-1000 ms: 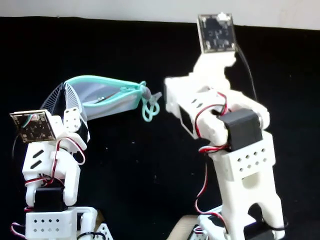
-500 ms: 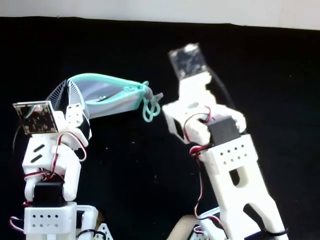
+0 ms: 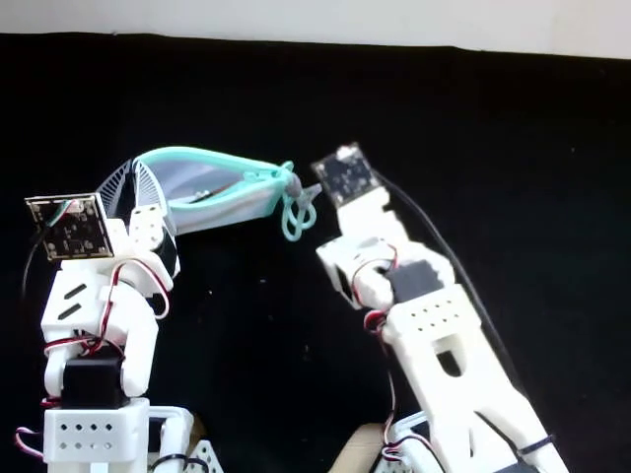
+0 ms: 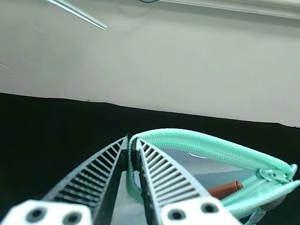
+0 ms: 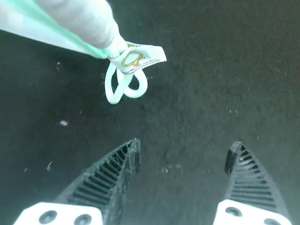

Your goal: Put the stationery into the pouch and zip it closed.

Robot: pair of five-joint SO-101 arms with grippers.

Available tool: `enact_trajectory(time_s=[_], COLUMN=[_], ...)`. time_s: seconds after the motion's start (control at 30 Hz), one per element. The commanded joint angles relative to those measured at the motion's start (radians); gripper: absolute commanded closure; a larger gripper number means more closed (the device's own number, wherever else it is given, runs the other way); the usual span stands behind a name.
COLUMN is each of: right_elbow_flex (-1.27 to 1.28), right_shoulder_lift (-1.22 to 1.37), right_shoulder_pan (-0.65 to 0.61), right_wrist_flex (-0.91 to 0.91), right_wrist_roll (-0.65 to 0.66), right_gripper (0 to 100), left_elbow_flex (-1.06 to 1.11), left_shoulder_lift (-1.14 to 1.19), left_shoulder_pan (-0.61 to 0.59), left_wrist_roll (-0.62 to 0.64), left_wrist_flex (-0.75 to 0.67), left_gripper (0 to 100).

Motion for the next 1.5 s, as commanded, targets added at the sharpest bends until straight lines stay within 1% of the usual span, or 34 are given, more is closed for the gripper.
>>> enact_trajectory(time_s=[0.0,0.07,0.17,0.4,0.53,0.67,0.77,0.83,1.03,1.07,1.17,1.23,1.47], right_elbow_flex=[0.065,0.107,0.168,0.369,0.461,0.513,0.532,0.530,0.515,0.490,0.407,0.355,0.271], right_shoulder_lift=[-0.022,-0.021,-0.019,-0.019,-0.019,-0.019,-0.018,-0.016,0.036,0.064,0.163,0.228,0.354], right_shoulder_pan=[0.007,0.005,-0.018,-0.119,-0.127,-0.128,-0.130,-0.127,-0.114,-0.107,-0.065,-0.054,-0.077], right_wrist_flex=[-0.156,-0.239,-0.380,-0.671,-0.819,-1.007,-1.115,-1.145,-1.150,-1.150,-1.145,-1.144,-1.148], right_wrist_roll=[-0.075,-0.132,-0.169,-0.173,-0.172,-0.175,-0.175,-0.175,-0.176,-0.187,-0.285,-0.325,-0.336], right_gripper=[70.4,70.4,70.4,70.4,70.5,70.5,70.5,70.5,70.5,70.5,70.5,70.5,70.5], left_elbow_flex=[0.013,0.013,0.013,0.016,0.016,0.016,0.018,0.018,0.018,0.018,0.018,0.018,0.018], left_shoulder_lift=[0.084,0.085,0.085,0.090,0.091,0.091,0.091,0.091,0.091,0.091,0.091,0.091,0.093], left_shoulder_pan=[0.028,0.028,0.028,0.027,0.024,0.022,0.022,0.022,0.022,0.022,0.022,0.022,0.022], left_wrist_roll=[0.012,0.012,0.012,0.012,0.012,0.012,0.012,0.012,0.012,0.012,0.012,0.012,0.012], left_wrist_flex=[0.046,0.046,0.046,0.046,0.046,0.046,0.046,0.046,0.046,0.046,0.046,0.046,0.046], left_gripper=[99,99,99,99,99,99,99,99,99,99,99,99,99])
